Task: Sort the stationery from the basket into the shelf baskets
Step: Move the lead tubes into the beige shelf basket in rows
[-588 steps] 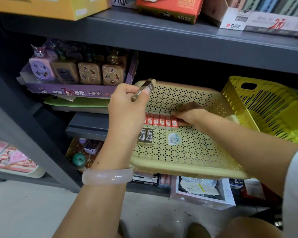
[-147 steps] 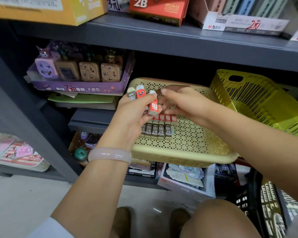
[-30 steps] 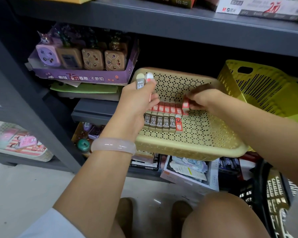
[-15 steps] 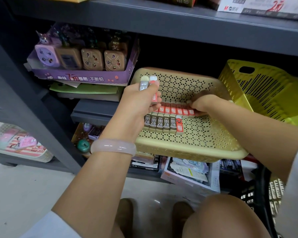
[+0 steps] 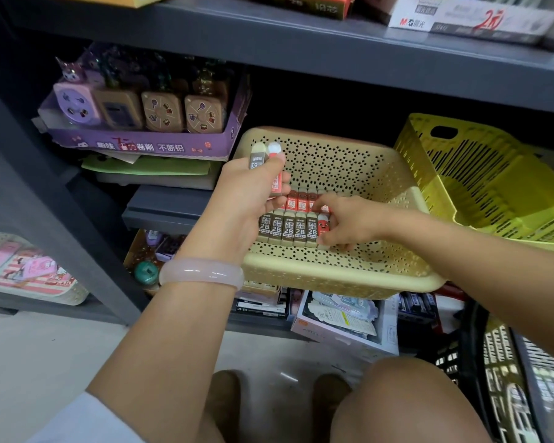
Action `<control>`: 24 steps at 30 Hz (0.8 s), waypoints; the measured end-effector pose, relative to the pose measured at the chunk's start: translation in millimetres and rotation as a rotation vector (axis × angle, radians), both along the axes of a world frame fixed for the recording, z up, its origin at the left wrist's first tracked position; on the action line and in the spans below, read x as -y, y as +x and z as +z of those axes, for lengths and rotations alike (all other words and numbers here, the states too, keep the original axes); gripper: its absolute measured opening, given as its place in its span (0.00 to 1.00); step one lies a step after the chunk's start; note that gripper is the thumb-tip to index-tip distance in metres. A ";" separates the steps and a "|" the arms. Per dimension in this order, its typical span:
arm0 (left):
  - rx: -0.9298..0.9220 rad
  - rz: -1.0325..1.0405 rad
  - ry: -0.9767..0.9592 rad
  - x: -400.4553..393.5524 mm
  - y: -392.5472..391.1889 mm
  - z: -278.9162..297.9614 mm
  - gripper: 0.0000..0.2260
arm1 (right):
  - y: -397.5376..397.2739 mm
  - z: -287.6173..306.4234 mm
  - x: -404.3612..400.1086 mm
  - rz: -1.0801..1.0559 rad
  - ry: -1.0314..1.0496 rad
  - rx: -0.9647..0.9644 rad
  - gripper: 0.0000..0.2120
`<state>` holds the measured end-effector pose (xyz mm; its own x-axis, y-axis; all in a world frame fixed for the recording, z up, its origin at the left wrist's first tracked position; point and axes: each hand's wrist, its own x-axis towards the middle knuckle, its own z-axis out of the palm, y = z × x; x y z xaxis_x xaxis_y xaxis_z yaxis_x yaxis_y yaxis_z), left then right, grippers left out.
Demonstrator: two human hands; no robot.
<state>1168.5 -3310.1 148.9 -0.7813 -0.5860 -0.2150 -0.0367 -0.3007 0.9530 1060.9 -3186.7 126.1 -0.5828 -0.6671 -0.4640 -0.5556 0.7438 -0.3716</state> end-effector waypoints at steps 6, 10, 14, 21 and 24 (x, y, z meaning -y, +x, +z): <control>-0.007 0.002 0.002 0.5 1.9 -0.2 0.08 | -0.1 0.6 -3.2 -0.053 -0.003 0.113 0.25; -0.006 -0.001 0.000 0.1 0.9 -1.0 0.07 | 0.6 -1.7 -3.3 -0.082 0.041 0.127 0.26; -0.002 0.006 0.005 0.9 0.5 -0.7 0.07 | -3.2 7.4 -4.5 -0.186 -0.049 0.214 0.23; -0.014 -0.007 0.008 -0.1 1.3 -1.5 0.05 | -23.5 29.0 -2.0 -0.085 0.275 -0.325 0.09; -0.018 0.002 0.013 1.6 1.0 -1.8 0.05 | -25.4 23.4 3.2 -0.065 0.362 -0.294 0.06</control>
